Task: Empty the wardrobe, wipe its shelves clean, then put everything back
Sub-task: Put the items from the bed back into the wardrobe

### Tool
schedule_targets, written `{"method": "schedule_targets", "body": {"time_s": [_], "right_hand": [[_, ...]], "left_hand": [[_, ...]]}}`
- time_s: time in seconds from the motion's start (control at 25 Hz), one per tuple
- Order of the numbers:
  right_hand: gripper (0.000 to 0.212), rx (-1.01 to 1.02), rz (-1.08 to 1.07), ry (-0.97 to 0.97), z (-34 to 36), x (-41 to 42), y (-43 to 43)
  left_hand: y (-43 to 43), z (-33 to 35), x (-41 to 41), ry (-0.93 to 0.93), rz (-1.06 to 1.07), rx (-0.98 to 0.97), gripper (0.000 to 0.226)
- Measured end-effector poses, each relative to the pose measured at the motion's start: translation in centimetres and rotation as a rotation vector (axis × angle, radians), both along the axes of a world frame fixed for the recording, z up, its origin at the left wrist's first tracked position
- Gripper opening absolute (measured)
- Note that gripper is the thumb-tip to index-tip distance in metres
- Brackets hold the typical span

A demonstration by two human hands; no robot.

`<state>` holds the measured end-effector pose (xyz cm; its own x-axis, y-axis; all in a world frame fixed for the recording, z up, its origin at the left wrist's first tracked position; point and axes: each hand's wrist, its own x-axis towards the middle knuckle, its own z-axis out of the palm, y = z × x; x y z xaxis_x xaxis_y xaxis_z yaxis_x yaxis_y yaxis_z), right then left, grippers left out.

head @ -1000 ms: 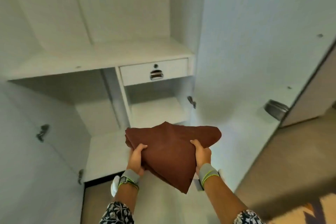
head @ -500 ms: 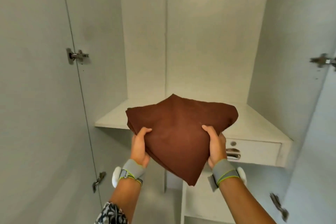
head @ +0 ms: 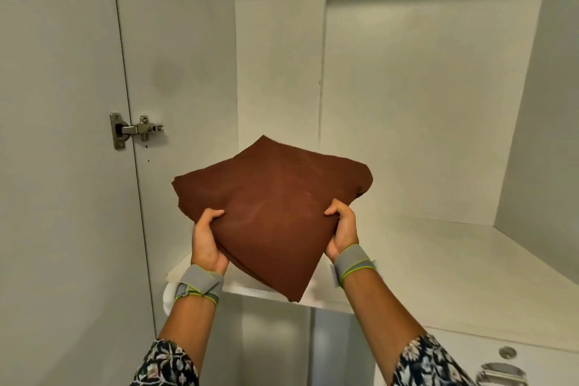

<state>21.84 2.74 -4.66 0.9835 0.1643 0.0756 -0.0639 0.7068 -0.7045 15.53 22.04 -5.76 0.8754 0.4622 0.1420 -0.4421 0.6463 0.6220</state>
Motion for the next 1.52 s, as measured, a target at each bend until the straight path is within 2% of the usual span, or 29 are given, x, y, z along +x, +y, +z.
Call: {"method": "schedule_targets", "body": {"time_s": [0.12, 0.24, 0.36, 0.44, 0.52, 0.56, 0.64, 0.72, 0.8, 0.88, 0.96, 1.0, 1.08, 1.16, 1.28, 1.36, 1.44, 1.52], "right_hand": [[0.017, -0.065, -0.008, 0.106, -3.6, 3.5, 3.2], [0.024, -0.232, -0.034, 0.218, -7.2, 5.7, 4.5], [0.015, -0.357, -0.099, 0.312, -8.8, 8.0, 4.7], [0.018, -0.401, -0.158, 0.340, -9.0, 9.6, 4.8], [0.026, -0.416, -0.195, 0.337, -9.6, 11.7, 5.7], [0.037, -0.452, -0.218, 0.341, -9.9, 12.8, 6.4], [0.056, -0.630, -0.296, 0.368, -10.2, 14.3, 7.3], [0.055, -0.860, -0.388, 0.400, -10.5, 16.6, 8.1], [0.057, -0.971, -0.410, 0.395, -10.5, 18.8, 8.6], [0.065, -1.030, -0.419, 0.341, -10.3, 20.6, 9.1], [0.078, -1.147, -0.418, 0.257, -10.6, 22.6, 9.8], [0.085, -1.235, -0.411, 0.213, -10.9, 23.8, 10.2], [0.091, -1.371, -0.402, 0.152, -11.3, 25.6, 10.4], [0.089, -1.448, -0.380, 0.106, -11.7, 26.8, 10.3], [0.082, -1.533, -0.364, 0.049, -12.3, 27.6, 9.9], [0.077, -1.576, -0.369, -0.019, -12.7, 27.7, 9.8], [0.066, -1.671, -0.405, -0.124, -12.8, 27.8, 10.1], [0.058, -1.789, -0.479, -0.264, -12.8, 28.1, 10.4]], "left_hand": [[3.2, -3.5, 3.6, 0.181, -0.013, -0.044, 0.021], [5.5, -7.8, 6.3, 0.426, -0.015, -0.048, 0.023], [6.4, -9.5, 8.5, 0.598, 0.140, -0.069, 0.062], [6.4, -9.4, 9.3, 0.597, 0.276, 0.044, 0.077], [6.5, -9.8, 11.0, 0.593, 0.404, 0.314, 0.090], [6.8, -10.4, 12.2, 0.637, 0.475, 0.522, 0.093], [6.7, -10.8, 13.4, 0.792, 0.598, 1.024, 0.082], [6.7, -11.3, 15.2, 0.830, 0.729, 1.492, 0.062], [7.1, -11.7, 17.3, 0.733, 0.718, 1.751, 0.056], [7.7, -12.1, 19.4, 0.785, 0.540, 1.902, 0.064], [8.2, -12.4, 21.6, 0.898, 0.374, 1.933, 0.065], [8.3, -12.8, 22.6, 0.929, 0.373, 1.927, 0.067], [7.8, -13.3, 23.8, 0.951, 0.449, 1.923, 0.085], [7.4, -13.7, 24.5, 0.923, 0.536, 1.910, 0.099], [7.6, -13.8, 25.1, 0.928, 0.536, 1.946, 0.102], [7.6, -13.2, 25.5, 0.988, 0.499, 1.975, 0.099], [7.1, -12.6, 26.5, 1.043, 0.493, 1.938, 0.079], [6.3, -12.2, 27.4, 1.007, 0.544, 1.863, 0.065]]}}
